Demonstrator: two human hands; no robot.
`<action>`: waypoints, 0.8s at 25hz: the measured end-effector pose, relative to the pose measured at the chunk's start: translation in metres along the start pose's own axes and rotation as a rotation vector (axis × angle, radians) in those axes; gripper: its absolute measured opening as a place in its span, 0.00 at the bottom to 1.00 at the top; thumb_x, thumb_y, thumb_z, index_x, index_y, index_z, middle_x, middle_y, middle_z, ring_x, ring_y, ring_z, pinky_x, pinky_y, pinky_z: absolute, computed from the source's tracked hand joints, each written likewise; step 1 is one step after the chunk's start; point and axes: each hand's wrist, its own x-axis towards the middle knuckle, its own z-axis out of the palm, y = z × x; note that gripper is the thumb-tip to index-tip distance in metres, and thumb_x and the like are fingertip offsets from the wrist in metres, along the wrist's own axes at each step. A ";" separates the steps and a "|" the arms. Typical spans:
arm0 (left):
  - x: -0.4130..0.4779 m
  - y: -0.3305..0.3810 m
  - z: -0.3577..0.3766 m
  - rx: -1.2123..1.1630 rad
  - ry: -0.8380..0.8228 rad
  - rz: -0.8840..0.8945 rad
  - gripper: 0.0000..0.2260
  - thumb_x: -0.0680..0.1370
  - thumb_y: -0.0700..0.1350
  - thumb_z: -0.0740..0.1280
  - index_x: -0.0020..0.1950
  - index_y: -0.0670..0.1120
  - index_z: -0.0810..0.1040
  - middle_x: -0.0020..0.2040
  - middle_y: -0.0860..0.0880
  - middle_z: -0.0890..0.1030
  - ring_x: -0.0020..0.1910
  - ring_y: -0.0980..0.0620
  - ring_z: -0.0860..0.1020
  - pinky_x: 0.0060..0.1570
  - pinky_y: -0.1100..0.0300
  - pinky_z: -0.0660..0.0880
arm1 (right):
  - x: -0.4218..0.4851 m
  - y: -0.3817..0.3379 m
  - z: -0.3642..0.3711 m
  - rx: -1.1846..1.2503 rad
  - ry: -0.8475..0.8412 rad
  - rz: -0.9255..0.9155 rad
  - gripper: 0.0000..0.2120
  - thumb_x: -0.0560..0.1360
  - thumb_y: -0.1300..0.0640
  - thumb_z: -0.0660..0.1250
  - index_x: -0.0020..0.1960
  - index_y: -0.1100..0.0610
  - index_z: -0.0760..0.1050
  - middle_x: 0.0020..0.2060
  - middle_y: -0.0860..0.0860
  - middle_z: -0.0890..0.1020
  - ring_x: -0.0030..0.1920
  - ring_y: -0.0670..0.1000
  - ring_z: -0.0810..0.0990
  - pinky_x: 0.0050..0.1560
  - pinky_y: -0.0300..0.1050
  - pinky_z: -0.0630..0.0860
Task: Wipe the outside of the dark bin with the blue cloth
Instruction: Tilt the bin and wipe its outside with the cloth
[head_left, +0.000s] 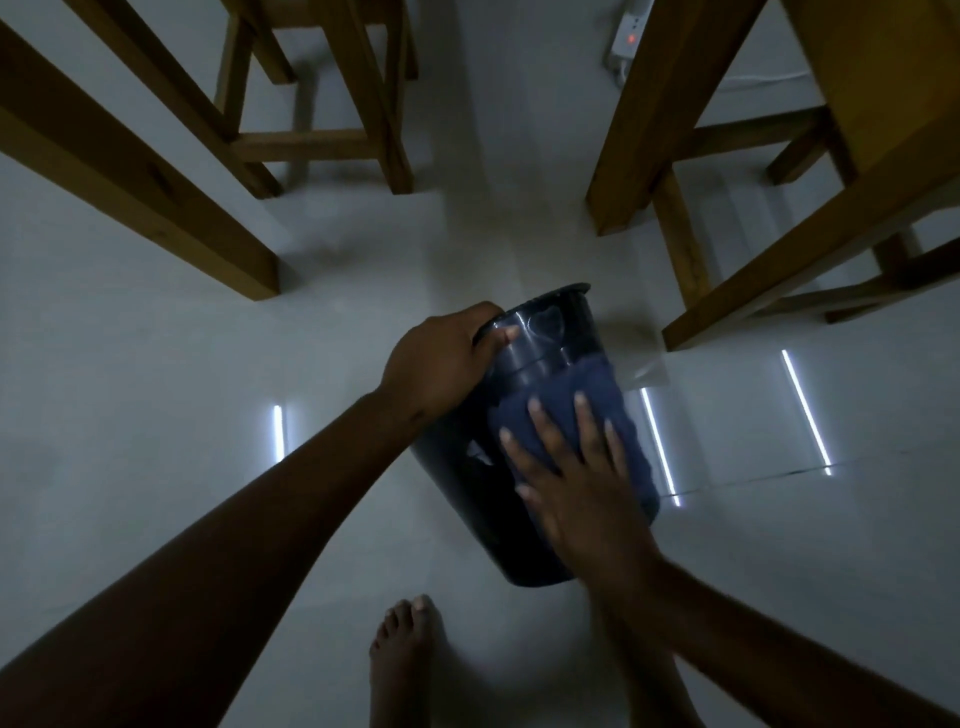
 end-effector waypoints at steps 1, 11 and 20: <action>0.003 0.001 0.000 0.003 0.003 -0.001 0.11 0.81 0.58 0.56 0.50 0.54 0.74 0.42 0.52 0.81 0.41 0.50 0.79 0.41 0.57 0.73 | 0.019 0.012 -0.006 -0.001 -0.001 0.019 0.28 0.80 0.44 0.47 0.78 0.43 0.44 0.79 0.51 0.47 0.78 0.60 0.44 0.73 0.67 0.53; 0.003 0.001 0.002 -0.061 -0.073 0.022 0.10 0.80 0.57 0.59 0.52 0.52 0.73 0.43 0.55 0.78 0.40 0.56 0.78 0.37 0.64 0.71 | 0.022 0.009 -0.011 -0.039 0.025 0.150 0.28 0.80 0.45 0.48 0.78 0.45 0.44 0.79 0.52 0.50 0.78 0.60 0.46 0.73 0.65 0.52; -0.008 -0.011 0.002 -0.076 -0.002 0.033 0.11 0.80 0.58 0.60 0.47 0.53 0.75 0.37 0.52 0.81 0.36 0.57 0.79 0.36 0.63 0.72 | -0.002 -0.003 -0.007 -0.016 0.016 0.111 0.26 0.81 0.43 0.44 0.78 0.43 0.44 0.79 0.53 0.47 0.77 0.62 0.44 0.72 0.67 0.51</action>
